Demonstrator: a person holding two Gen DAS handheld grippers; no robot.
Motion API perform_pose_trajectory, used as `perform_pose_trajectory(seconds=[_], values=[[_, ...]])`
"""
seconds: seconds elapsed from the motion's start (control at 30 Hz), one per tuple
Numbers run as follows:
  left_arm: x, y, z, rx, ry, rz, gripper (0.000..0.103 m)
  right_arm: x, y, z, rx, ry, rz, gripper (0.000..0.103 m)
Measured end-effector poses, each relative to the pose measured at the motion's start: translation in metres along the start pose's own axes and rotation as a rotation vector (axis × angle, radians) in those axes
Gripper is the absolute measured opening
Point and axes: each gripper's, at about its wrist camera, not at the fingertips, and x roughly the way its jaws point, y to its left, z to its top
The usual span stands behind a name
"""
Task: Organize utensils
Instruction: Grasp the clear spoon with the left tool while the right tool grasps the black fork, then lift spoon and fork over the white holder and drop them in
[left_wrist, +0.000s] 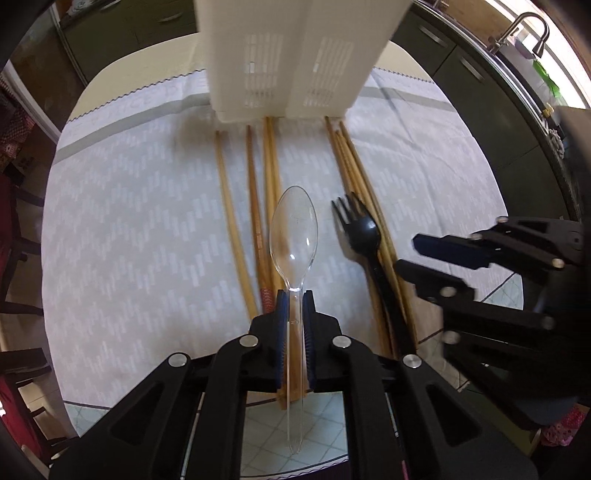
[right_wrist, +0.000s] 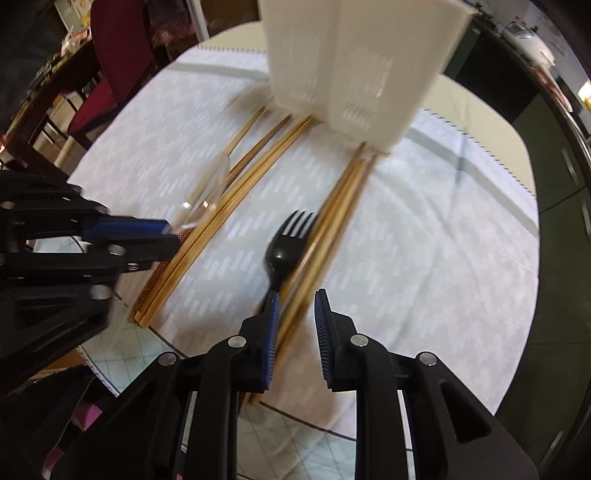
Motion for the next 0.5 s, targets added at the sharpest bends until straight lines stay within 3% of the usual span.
perform_pose_trajectory(seconds=[0.2,0.5], values=[[-0.02,0.029,-0.024,-0.005,-0.015,-0.012,0.008,0.013,0.016,0.011,-0.027,0.034,-0.036,0.021],[-0.032,0.043,-0.033,-0.001,-0.025,-0.034,0.008,0.03,0.046,0.024,-0.063,0.071,-0.107,0.019]])
